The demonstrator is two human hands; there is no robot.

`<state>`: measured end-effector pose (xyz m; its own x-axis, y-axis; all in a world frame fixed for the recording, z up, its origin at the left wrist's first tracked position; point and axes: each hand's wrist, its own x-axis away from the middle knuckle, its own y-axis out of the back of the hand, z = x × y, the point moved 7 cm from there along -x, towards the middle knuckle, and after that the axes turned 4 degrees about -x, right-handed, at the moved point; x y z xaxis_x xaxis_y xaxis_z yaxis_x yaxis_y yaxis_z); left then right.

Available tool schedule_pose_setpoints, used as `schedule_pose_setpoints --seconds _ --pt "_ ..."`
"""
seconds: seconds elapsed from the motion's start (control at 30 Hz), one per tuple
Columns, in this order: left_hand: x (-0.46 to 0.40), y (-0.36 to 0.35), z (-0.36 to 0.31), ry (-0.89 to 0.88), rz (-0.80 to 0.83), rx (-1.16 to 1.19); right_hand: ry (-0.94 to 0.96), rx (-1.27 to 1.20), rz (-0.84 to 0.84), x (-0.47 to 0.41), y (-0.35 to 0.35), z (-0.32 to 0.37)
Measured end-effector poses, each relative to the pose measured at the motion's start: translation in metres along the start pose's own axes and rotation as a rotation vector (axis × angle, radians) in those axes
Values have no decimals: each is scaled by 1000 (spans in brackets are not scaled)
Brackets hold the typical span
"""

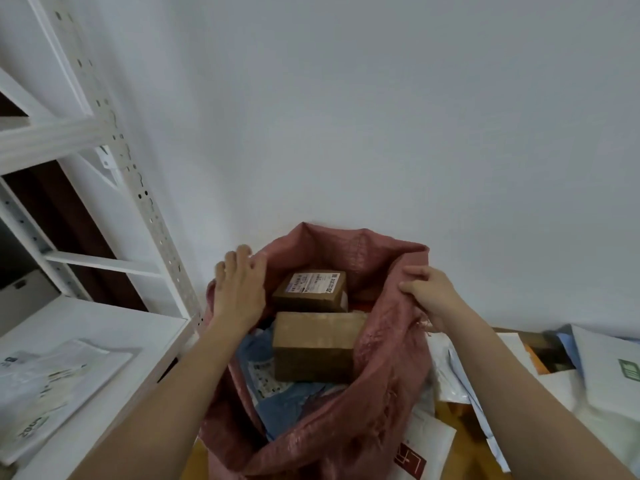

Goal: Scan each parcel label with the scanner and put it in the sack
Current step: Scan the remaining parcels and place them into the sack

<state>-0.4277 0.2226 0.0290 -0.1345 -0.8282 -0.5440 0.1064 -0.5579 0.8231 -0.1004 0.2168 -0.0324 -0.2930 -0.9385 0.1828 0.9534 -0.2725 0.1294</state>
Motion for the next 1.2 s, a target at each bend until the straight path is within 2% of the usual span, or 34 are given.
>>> schedule_pose_setpoints --seconds 0.07,0.13,0.2,0.27,0.33,0.47,0.5,0.53,0.63,0.67,0.73,0.83,0.93,1.0,1.07,1.13,1.2 --pt "5 -19 -14 -107 161 155 -50 111 45 4 -2 -12" --pt "17 -44 -15 -45 403 270 -103 192 95 9 -5 -25" --pt "33 -65 -11 35 596 268 -177 307 116 16 -7 -41" --pt "45 -75 -6 75 635 213 -241 435 92 22 -5 -57" --pt "51 -78 1 148 605 195 -271 477 73 25 -5 -68" --pt "54 -75 27 382 553 178 -291 356 202 25 -14 -80" --pt "54 -77 33 415 575 141 -227 329 167 20 -12 -75" --pt "55 -79 40 436 607 95 -125 295 58 15 -5 -64" --pt "59 -88 59 469 746 0 175 33 -428 12 35 -17" --pt "60 -92 60 433 805 25 218 -42 -492 12 43 -7" --pt "65 -100 50 306 933 124 208 -65 -429 7 39 1" --pt "83 -109 28 180 1153 132 -3 77 -170 5 9 -19" --pt "90 -114 19 156 1197 140 -83 321 -48 16 -11 -38" --pt "84 -114 20 166 1150 196 -8 563 -113 22 -13 -37" --pt "76 -113 22 171 1092 238 206 722 -169 30 -21 -19" --pt "70 -111 18 153 1061 253 345 783 -56 35 -37 -3" --pt "66 -107 10 112 1060 228 333 883 167 39 -54 -2"
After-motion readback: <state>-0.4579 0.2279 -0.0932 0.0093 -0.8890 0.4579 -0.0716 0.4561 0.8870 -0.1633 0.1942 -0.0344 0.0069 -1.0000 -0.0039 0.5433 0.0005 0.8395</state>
